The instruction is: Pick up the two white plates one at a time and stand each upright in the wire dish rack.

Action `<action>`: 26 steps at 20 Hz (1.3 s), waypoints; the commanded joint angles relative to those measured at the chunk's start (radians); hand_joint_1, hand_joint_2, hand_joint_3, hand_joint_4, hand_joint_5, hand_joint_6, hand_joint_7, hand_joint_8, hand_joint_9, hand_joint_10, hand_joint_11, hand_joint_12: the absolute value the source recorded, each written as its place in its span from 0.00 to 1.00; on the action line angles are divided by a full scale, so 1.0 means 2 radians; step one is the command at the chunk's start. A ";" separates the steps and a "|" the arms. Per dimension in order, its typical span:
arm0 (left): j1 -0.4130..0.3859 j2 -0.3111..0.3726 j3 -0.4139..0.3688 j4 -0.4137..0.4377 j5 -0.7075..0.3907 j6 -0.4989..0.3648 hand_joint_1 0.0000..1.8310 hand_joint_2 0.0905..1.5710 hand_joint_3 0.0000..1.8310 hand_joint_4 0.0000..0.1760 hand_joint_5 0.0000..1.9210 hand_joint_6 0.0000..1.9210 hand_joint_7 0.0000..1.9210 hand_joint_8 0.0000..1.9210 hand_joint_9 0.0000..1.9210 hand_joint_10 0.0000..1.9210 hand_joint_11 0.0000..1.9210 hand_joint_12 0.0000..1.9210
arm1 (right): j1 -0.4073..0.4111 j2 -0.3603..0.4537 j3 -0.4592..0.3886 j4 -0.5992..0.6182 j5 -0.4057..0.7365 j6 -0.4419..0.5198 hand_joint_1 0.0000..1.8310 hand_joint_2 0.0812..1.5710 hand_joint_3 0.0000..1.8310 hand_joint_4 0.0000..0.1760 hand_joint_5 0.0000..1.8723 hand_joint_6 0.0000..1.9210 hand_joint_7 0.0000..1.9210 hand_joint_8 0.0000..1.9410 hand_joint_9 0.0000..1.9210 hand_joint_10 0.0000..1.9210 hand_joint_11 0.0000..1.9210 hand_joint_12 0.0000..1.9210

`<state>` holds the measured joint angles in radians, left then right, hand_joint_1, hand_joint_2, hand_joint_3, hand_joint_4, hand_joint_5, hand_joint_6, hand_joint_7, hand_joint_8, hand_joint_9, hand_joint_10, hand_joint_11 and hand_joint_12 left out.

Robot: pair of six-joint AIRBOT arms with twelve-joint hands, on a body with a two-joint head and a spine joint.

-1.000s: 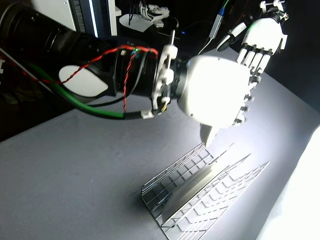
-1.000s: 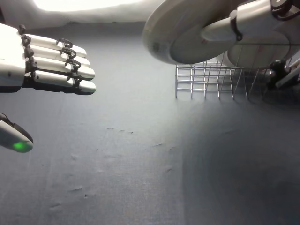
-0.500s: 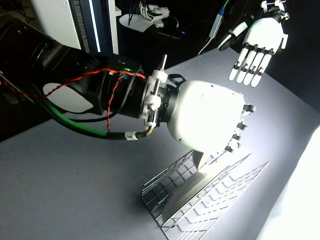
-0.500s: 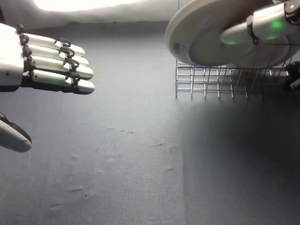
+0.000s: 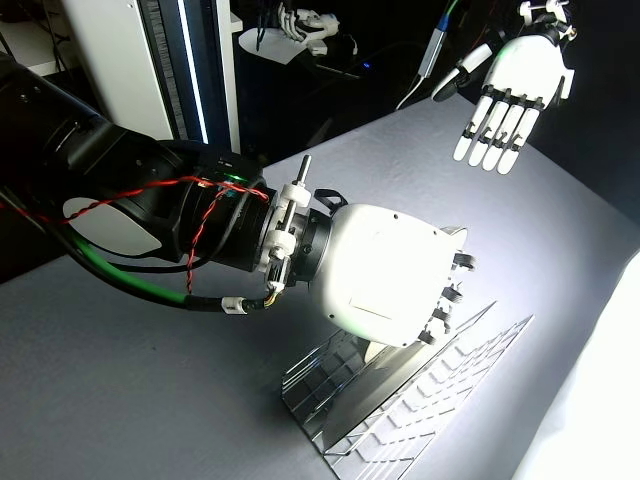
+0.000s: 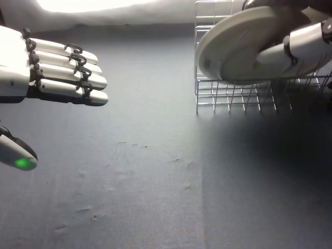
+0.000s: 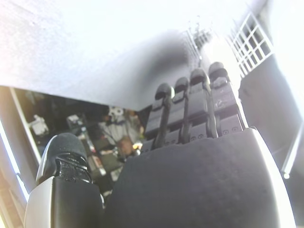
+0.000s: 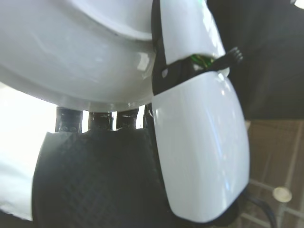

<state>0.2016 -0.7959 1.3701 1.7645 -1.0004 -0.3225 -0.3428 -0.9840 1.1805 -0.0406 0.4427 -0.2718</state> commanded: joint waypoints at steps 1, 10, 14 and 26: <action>-0.007 0.001 -0.001 -0.041 -0.004 0.000 0.00 0.68 0.00 0.00 0.03 0.00 0.00 0.00 0.00 0.00 0.00 0.00 | 0.000 0.004 0.001 0.001 0.065 0.000 0.76 0.66 0.00 0.00 0.54 0.50 0.59 0.35 0.52 0.52 0.44 0.57; -0.006 -0.001 0.003 -0.040 0.000 0.001 0.00 0.68 0.00 0.00 0.03 0.00 0.00 0.00 0.00 0.00 0.00 0.00 | -0.004 0.004 0.001 -0.025 0.066 -0.005 0.75 0.68 0.00 0.00 0.52 0.53 0.55 0.43 0.48 0.57 0.42 0.55; -0.003 -0.002 0.003 -0.040 -0.001 0.000 0.00 0.67 0.00 0.00 0.03 0.00 0.00 0.00 0.00 0.00 0.00 0.00 | -0.006 0.004 0.001 -0.041 0.065 -0.006 0.64 0.71 0.00 0.00 0.48 0.58 0.46 0.26 0.48 0.11 0.31 0.56; 0.014 -0.001 0.012 -0.040 -0.003 0.005 0.00 0.67 0.00 0.00 0.02 0.00 0.01 0.00 0.00 0.00 0.00 0.00 | 0.034 0.004 0.000 -0.076 0.065 -0.007 0.38 0.60 0.00 0.00 0.00 0.00 0.00 0.00 0.00 0.00 0.00 0.02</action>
<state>0.2379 -0.8062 1.3903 1.7618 -0.9932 -0.3153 -0.2829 -0.9821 1.1801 -0.2153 0.4641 -0.2916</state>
